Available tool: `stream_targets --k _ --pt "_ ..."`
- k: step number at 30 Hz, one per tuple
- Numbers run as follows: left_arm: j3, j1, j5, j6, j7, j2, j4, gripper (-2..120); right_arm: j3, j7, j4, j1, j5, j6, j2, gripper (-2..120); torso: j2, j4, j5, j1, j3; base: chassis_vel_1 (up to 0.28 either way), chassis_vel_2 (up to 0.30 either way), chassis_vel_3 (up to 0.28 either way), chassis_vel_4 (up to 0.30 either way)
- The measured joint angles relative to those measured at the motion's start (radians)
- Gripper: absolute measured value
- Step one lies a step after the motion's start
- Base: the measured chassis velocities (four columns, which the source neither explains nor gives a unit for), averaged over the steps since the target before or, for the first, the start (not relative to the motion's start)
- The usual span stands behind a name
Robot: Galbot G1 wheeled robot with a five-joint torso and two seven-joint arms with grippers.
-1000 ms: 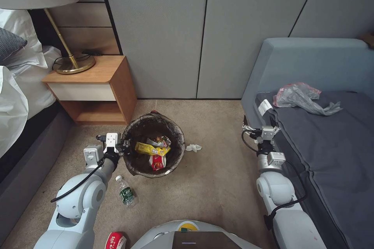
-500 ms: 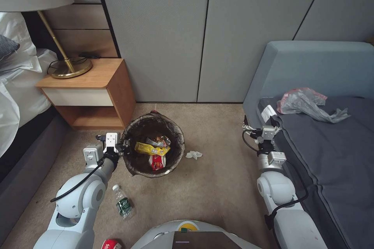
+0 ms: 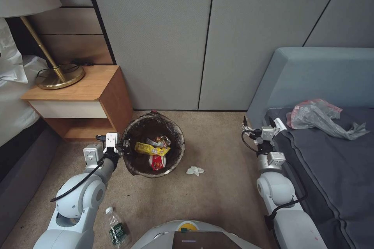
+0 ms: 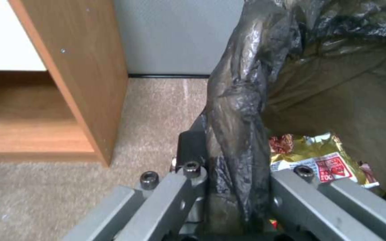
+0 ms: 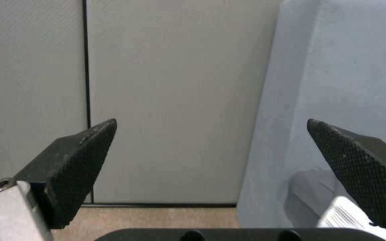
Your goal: Pick up the trash bin, then pick up the garbage from the floor and place it into the trash bin.
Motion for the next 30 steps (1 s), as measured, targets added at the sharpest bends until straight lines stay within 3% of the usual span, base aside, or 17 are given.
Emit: stream_targets --k 3,5,6,8,9,10,11,12,14,15,16,17,18,19,20,30 --pt "0.0 0.002 -0.001 0.0 0.0 0.002 0.0 0 -0.007 -0.014 0.01 -0.002 -0.009 -0.004 -0.002 100 0.0 0.0 -0.0001 0.0 0.0 -0.116 0.102 0.103 -0.077" --pt "-0.001 0.002 -0.001 0.0 0.0 0.006 0.0 0 -0.051 0.078 0.046 0.001 -0.046 -0.155 -0.023 100 0.0 0.0002 -0.0001 0.0 0.0 -0.045 0.071 0.054 -0.056" --pt "-0.001 0.002 -0.001 0.0 0.0 0.006 0.0 0 -0.051 0.078 0.046 0.001 -0.046 -0.155 -0.023 100 0.0 0.0002 -0.0001 0.0 0.0 -0.045 0.071 0.035 -0.051" --pt "-0.001 0.001 -0.002 0.0 0.0 0.01 0.003 0 -0.117 0.16 0.132 0.018 0.066 -0.439 -0.081 100 0.0 -0.0001 -0.0001 0.0 0.0 0.0 0.0 0.0 0.0" --pt "-0.001 0.001 -0.002 0.0 0.0 0.01 0.003 0 -0.117 0.16 0.132 0.018 0.066 -0.439 -0.081 100 0.0 -0.0001 -0.0001 0.0 0.0 0.0 0.0 0.0 0.0" --pt "-0.001 0.001 -0.002 0.0 0.0 0.012 0.004 0 -0.157 0.195 0.176 0.048 0.218 -0.627 -0.144 100 0.0 -0.0002 -0.0002 0.0 0.0 0.0 0.0 0.0 0.0" --pt "-0.001 0.001 -0.002 0.0 0.0 0.013 0.004 0 -0.178 0.213 0.186 0.079 0.319 -0.73 -0.189 100 0.0 0.0 -0.0001 0.0 0.0 0.0 0.0 0.0 0.0" --pt "-0.001 0.001 -0.002 0.0 0.0 0.013 0.004 0 -0.178 0.213 0.186 0.079 0.319 -0.73 -0.189 100 0.0 0.0 -0.0001 0.0 0.0 0.0 0.0 0.0 0.0" --pt "-0.001 0.003 -0.002 0.0 0.0 0.012 0.004 0 -0.216 0.214 0.171 0.16 0.587 -0.834 -0.286 100 0.0 0.0001 -0.0005 0.0 0.0 0.0 0.0 0.0 0.0" --pt "-0.001 0.003 -0.002 0.0 0.0 0.012 0.004 0 -0.216 0.214 0.171 0.16 0.587 -0.834 -0.286 100 0.0 0.0001 -0.0005 0.0 0.0 0.0 0.0 0.0 0.0" --pt "-0.001 0.004 -0.002 0.0 0.0 0.011 0.003 0 -0.24 0.222 0.141 0.198 0.701 -0.845 -0.317 100 0.0 0.0003 -0.0007 0.0 0.0 0.0 0.0 0.0 0.0" --pt "-0.001 0.004 -0.002 0.0 0.0 0.011 0.003 0 -0.24 0.222 0.141 0.198 0.701 -0.845 -0.317 100 0.0 0.0003 -0.0007 0.0 0.0 0.0 0.0 0.0 0.0" --pt "-0.002 0.005 -0.001 0.0 0.0 0.01 0.003 0 -0.265 0.24 0.102 0.234 0.792 -0.851 -0.33 100 0.0 0.0003 -0.0001 0.0 0.0 0.0 0.0 0.0 0.0" --pt "-0.004 0.007 0.0 0.0 0.0 0.006 0.003 0 -0.311 0.303 0.027 0.289 0.939 -0.852 -0.319 100 0.0 0.0003 -0.0002 0.0 0.0 0.0 0.0 0.0 0.0" --pt "-0.004 0.007 0.003 0.0 0.0 0.002 0.002 0 -0.335 0.327 -0.02 0.307 0.981 -0.851 -0.28 100 0.0 0.0003 -0.0001 0.0 0.0 0.0 0.0 0.0 0.0" --pt "0.001 0.006 0.015 0.0 0.001 -0.012 0.004 0 -0.348 0.352 -0.072 0.298 1.037 -0.848 -0.17 100 0.0 0.0002 -0.0003 0.0 0.0 0.0 0.0 0.0 0.0"
